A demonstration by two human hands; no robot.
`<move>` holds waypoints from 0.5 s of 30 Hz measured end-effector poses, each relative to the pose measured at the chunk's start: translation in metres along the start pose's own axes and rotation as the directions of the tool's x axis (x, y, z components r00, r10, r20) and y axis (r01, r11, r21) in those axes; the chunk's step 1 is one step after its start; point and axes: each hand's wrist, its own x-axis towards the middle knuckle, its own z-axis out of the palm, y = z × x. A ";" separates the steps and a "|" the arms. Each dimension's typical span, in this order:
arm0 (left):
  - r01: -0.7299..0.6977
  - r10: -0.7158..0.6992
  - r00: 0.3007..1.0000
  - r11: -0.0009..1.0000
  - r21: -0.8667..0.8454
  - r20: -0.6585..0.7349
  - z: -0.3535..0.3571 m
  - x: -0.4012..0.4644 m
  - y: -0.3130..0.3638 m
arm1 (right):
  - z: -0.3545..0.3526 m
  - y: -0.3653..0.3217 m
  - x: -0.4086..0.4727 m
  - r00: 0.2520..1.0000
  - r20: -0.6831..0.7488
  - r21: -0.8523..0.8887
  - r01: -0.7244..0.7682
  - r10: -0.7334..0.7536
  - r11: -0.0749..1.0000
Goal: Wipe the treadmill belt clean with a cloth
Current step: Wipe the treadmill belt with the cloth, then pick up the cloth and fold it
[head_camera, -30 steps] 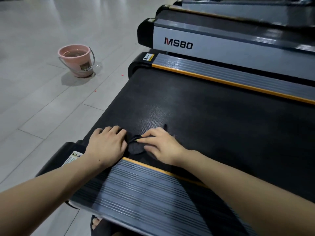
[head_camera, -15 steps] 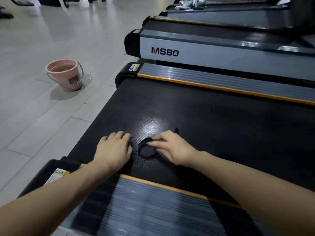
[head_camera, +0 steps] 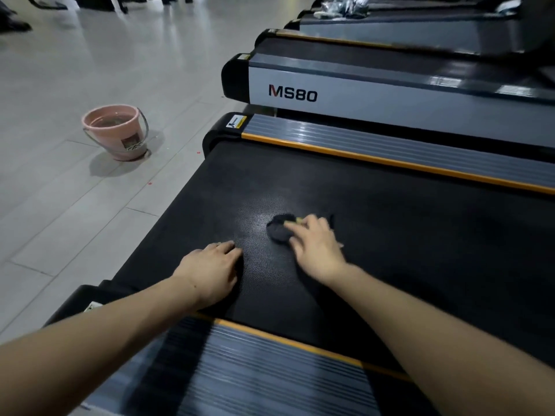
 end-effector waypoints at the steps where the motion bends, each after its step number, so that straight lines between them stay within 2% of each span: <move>1: -0.009 0.006 0.999 0.999 0.052 0.046 -0.008 -0.008 0.001 | -0.004 -0.010 -0.022 0.998 0.021 0.054 0.066 -0.067 0.996; 4: -0.052 0.027 0.993 0.975 0.215 0.118 -0.035 -0.042 0.012 | -0.021 -0.026 -0.069 0.969 0.158 0.187 0.160 -0.190 0.969; 6: -0.022 -0.008 0.989 0.980 0.199 0.148 -0.053 -0.067 0.023 | -0.047 -0.032 -0.075 0.938 0.299 0.242 0.104 -0.176 0.965; 8: 0.041 -0.053 0.991 0.994 0.099 0.122 -0.071 -0.092 0.037 | -0.077 -0.035 -0.078 0.910 0.392 0.255 0.036 -0.137 0.966; 12: 0.117 -0.114 0.993 0.986 -0.116 0.036 -0.084 -0.138 0.072 | -0.144 -0.046 -0.100 0.946 0.323 0.387 -0.098 -0.035 0.917; 15: 0.149 -0.162 0.987 0.943 -0.297 -0.019 -0.097 -0.165 0.094 | -0.199 -0.064 -0.124 0.960 0.280 0.518 -0.135 -0.018 0.845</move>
